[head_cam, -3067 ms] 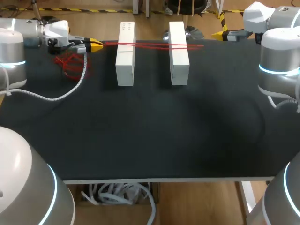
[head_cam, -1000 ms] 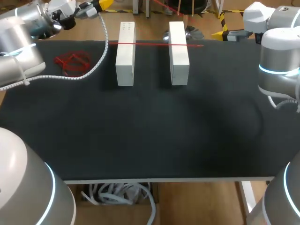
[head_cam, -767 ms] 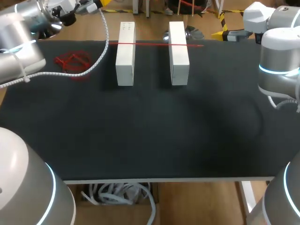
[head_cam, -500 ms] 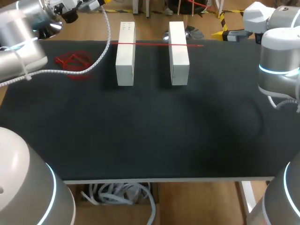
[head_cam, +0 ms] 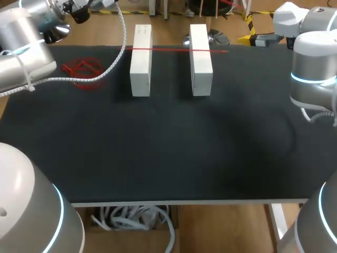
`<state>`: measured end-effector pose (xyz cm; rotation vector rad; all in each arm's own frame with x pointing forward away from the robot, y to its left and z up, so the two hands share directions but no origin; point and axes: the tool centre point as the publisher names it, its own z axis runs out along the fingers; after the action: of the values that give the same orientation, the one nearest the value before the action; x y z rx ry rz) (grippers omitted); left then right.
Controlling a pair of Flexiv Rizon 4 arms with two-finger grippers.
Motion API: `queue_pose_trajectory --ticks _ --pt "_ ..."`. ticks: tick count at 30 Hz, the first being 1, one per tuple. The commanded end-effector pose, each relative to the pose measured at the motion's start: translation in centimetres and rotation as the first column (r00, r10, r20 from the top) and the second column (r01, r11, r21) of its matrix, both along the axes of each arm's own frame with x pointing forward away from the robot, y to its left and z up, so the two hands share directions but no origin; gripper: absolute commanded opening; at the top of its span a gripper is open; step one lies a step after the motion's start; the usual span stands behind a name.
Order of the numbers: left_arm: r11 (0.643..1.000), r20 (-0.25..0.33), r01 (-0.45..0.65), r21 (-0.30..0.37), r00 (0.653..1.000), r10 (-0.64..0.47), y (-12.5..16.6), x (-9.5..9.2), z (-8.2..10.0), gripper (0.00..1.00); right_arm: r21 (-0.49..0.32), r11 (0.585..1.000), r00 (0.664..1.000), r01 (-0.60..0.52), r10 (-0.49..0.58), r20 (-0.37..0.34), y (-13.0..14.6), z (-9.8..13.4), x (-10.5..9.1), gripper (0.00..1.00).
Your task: Grab the tape and strap the tape.
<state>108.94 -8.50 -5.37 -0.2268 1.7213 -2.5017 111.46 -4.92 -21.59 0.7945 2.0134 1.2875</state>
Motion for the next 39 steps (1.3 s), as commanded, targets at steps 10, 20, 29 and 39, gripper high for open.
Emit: queue_pose_trajectory --ticks 10,20,29,39 --pt "0.998 -0.076 -0.062 0.016 0.995 0.063 0.4 1.8 -0.4 0.00 0.001 1.000 1.000 -0.001 0.001 0.001 0.0 0.0 0.0 1.00" --pt "0.996 -0.157 -0.087 -0.024 0.984 0.082 1.0 3.3 0.8 0.00 0.001 1.000 1.000 -0.001 0.001 0.001 0.0 0.0 0.0 1.00" --pt "0.995 -0.109 0.022 -0.101 0.994 -0.033 1.3 2.6 0.9 0.00 0.001 1.000 1.000 -0.001 0.001 0.001 0.0 0.0 0.0 1.00" --pt "0.988 -0.041 0.022 -0.150 0.999 -0.029 1.2 2.7 1.1 0.00 0.001 1.000 1.000 -0.001 0.001 0.001 0.0 0.0 0.0 1.00"
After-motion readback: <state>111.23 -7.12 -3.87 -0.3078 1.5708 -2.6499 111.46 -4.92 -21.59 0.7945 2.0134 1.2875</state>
